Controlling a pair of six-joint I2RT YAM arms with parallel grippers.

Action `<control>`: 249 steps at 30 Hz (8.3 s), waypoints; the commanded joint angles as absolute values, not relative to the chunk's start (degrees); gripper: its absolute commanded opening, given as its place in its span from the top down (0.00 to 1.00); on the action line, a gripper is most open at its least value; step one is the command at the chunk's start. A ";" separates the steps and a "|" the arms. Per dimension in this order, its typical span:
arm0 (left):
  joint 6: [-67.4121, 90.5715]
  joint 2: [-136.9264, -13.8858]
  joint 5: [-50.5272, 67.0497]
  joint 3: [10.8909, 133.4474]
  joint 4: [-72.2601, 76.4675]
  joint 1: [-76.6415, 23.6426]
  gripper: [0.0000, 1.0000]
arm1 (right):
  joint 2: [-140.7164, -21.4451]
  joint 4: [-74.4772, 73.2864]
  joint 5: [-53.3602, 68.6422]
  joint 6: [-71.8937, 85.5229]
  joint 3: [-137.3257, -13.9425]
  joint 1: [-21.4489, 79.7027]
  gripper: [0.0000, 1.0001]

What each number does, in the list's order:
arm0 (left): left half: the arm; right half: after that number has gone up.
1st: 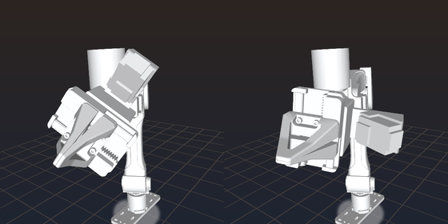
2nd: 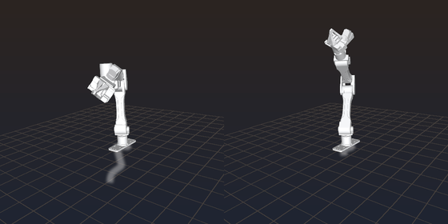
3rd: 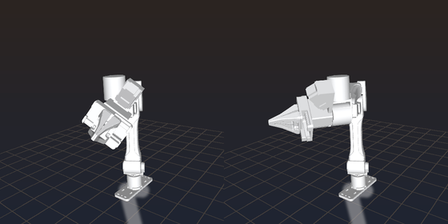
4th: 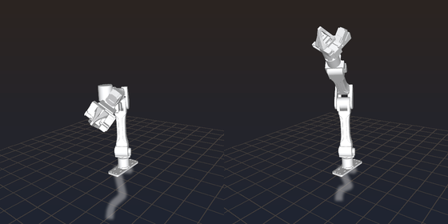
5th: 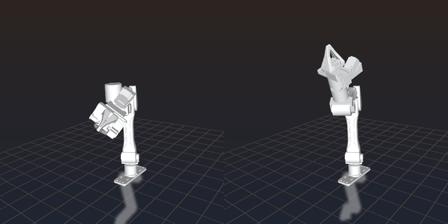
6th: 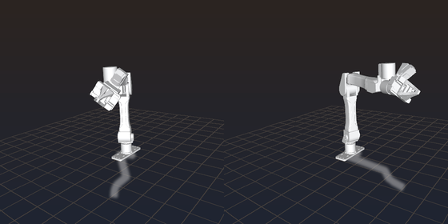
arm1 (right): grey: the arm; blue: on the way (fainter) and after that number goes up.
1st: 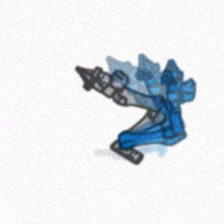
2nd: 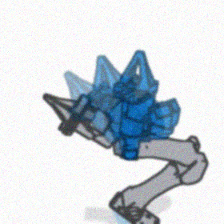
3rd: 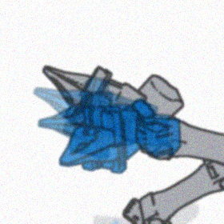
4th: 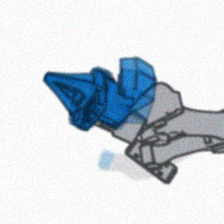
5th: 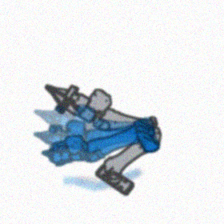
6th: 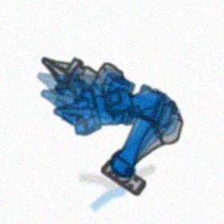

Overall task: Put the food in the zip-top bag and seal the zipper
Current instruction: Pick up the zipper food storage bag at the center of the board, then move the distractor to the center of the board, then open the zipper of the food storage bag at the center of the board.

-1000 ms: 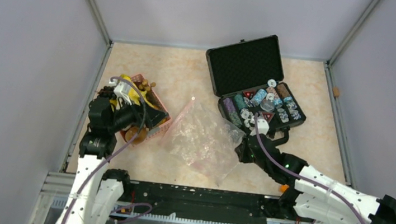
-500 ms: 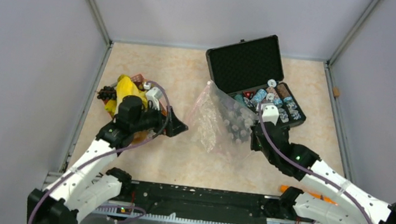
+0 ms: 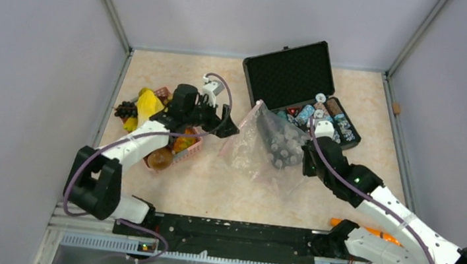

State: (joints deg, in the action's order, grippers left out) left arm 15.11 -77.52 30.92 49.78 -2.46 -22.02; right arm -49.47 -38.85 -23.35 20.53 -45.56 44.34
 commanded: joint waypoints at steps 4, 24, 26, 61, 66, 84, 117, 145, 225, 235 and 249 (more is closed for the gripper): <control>12.48 -85.00 39.14 50.78 10.19 -22.28 0.07 | -49.34 -36.64 -19.03 19.37 -45.88 42.88 1.00; 11.91 -97.73 39.00 47.66 15.01 -20.97 0.19 | -48.61 -35.31 -17.47 20.25 -43.93 42.36 1.00; 12.18 -98.07 39.05 47.29 15.71 -20.94 0.21 | -48.62 -35.28 -17.22 20.52 -43.71 42.35 1.00; 14.32 -80.90 37.86 36.42 7.15 -22.77 0.73 | -53.43 -29.45 -14.62 25.70 -42.39 40.91 1.00; 16.44 -82.57 38.09 33.22 11.20 -23.09 0.63 | -52.98 -30.15 -14.88 24.97 -42.24 40.25 1.00; 16.68 -61.46 35.72 35.45 -0.39 -24.08 1.00 | -53.85 -35.20 -17.12 27.16 -46.90 38.78 0.32; 19.10 -46.27 6.77 64.16 -47.55 -24.34 1.00 | -75.22 -6.00 11.34 37.80 -44.93 38.97 0.30; 20.46 -46.86 19.14 59.96 -40.15 -24.43 1.00 | -101.90 -1.14 -22.24 27.26 -57.51 33.79 0.19; 12.86 -60.51 -5.34 53.92 -18.72 -55.60 1.00 | -77.70 -24.00 -18.92 44.66 -67.35 57.39 0.61; 13.10 -59.43 -6.68 52.87 -18.55 -56.07 1.00 | -74.62 -20.67 -18.39 44.47 -65.53 57.32 0.99; 18.07 -42.86 -13.84 51.33 -18.53 -55.82 0.09 | -70.78 -17.10 -18.80 30.19 -62.07 57.15 1.00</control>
